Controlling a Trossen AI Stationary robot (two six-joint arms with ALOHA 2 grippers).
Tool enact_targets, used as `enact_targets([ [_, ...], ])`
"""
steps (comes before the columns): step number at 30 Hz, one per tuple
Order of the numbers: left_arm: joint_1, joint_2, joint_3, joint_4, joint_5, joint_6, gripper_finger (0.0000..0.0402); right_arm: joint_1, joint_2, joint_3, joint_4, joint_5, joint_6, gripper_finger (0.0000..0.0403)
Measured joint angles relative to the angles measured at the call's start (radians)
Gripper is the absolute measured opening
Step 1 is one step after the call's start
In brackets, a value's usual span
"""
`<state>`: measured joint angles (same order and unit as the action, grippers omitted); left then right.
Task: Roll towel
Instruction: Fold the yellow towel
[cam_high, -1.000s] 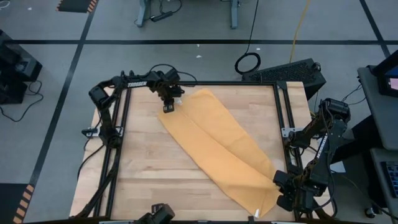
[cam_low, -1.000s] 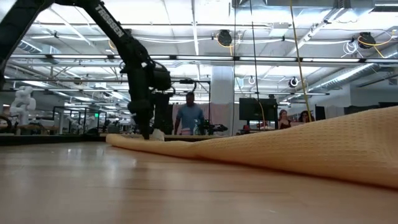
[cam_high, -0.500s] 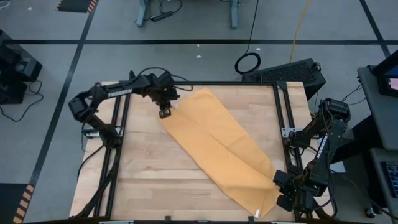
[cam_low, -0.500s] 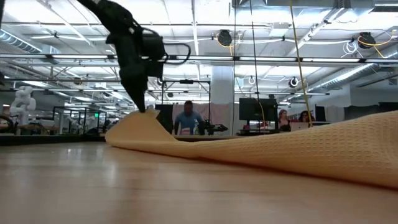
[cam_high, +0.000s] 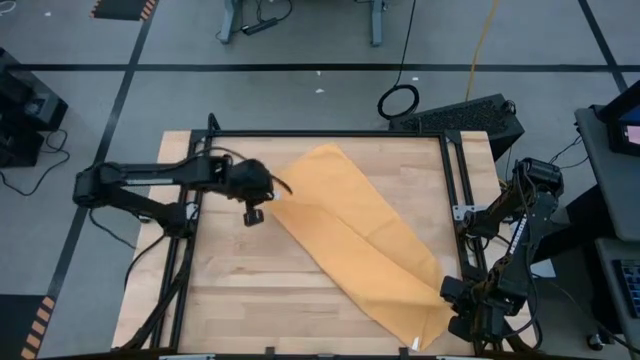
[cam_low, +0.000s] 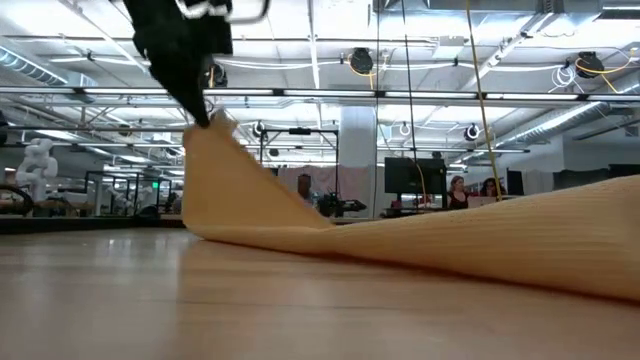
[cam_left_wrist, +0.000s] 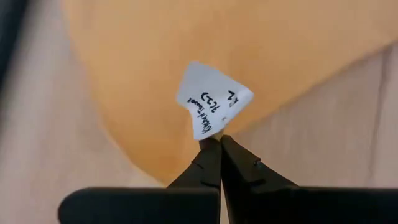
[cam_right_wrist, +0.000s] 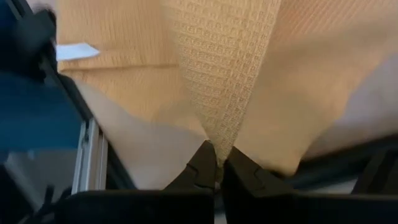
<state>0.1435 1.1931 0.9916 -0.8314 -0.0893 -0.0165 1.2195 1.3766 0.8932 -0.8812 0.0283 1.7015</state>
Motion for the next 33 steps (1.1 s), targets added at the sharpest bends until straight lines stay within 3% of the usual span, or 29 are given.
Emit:
enact_targets([
  [3, -0.025, -0.028, 0.013, 0.088, -0.135, 0.049, 0.0002, 0.001, 0.0, 0.0, 0.018, -0.103, 0.013, 0.0],
  [5, -0.011, -0.026, 0.019, 0.176, -0.148, 0.114, 0.0002, 0.001, 0.0, 0.003, 0.016, -0.141, 0.015, 0.0],
  [8, 0.028, 0.012, 0.022, 0.335, -0.093, 0.208, 0.0002, 0.001, 0.0, 0.016, 0.018, -0.138, 0.015, 0.0],
  [17, 0.146, 0.231, 0.06, 0.603, 0.011, 0.383, 0.0001, 0.001, 0.0, 0.019, -0.005, -0.114, 0.078, 0.0],
  [23, 0.249, 0.344, 0.171, 0.682, 0.014, 0.493, 0.0001, 0.001, 0.0, 0.019, -0.003, -0.113, 0.108, 0.0],
  [33, 0.421, 0.568, 0.283, 0.745, 0.202, 0.509, 0.0001, 0.001, 0.0, 0.02, 0.022, -0.133, 0.146, 0.0],
])
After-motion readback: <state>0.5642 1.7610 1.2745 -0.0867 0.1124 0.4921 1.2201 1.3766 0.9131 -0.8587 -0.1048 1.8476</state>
